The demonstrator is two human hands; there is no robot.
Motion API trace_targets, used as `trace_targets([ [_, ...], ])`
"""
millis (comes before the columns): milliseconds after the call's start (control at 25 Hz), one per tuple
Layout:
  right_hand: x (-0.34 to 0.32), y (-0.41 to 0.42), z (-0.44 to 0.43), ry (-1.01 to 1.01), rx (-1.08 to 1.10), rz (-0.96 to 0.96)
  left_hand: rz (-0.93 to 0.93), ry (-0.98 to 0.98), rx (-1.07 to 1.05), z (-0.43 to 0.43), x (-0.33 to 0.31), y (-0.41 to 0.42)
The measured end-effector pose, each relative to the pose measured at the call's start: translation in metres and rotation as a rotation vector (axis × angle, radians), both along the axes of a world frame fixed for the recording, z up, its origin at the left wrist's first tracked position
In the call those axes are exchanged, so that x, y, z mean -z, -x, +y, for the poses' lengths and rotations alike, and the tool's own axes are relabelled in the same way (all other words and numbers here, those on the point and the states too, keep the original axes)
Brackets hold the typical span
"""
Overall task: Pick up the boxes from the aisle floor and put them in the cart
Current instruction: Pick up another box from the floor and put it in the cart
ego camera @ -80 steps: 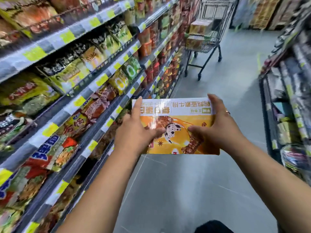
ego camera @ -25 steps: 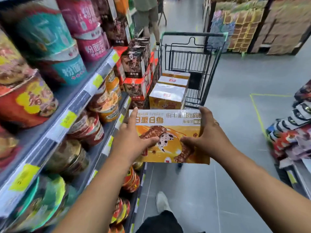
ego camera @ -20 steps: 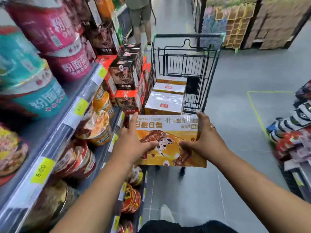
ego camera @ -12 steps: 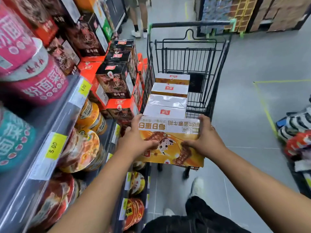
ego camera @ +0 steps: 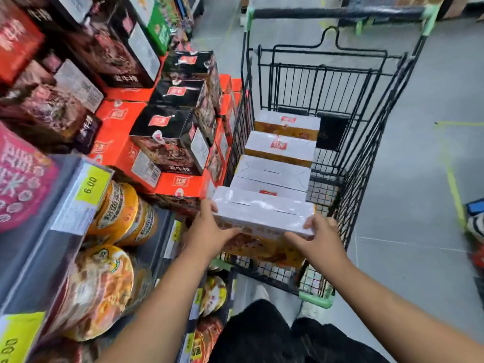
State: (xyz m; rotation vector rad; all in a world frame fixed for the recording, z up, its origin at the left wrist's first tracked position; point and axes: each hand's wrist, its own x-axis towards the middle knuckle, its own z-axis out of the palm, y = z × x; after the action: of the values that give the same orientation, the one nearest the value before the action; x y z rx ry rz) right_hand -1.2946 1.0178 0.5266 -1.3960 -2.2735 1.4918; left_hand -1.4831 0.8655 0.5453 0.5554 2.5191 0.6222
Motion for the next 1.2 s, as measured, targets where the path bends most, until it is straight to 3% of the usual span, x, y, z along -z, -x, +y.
trace_targets([
  [200, 0.038, 0.017, -0.002, 0.01, 0.021, -0.059, -0.074, 0.099, 0.068, 0.005, 0.042, 0.025],
  [760, 0.097, 0.024, -0.022, -0.052, -0.047, -0.258, 0.117, 0.423, 0.339, 0.005, 0.106, 0.029],
  [1040, 0.088, 0.009, -0.008, -0.025, -0.056, -0.239, 0.127, 0.291, 0.238, -0.01, 0.094, 0.038],
  [1200, 0.058, 0.008, -0.004, -0.09, -0.114, -0.196, 0.091, 0.099, 0.143, -0.021, 0.076, 0.026],
])
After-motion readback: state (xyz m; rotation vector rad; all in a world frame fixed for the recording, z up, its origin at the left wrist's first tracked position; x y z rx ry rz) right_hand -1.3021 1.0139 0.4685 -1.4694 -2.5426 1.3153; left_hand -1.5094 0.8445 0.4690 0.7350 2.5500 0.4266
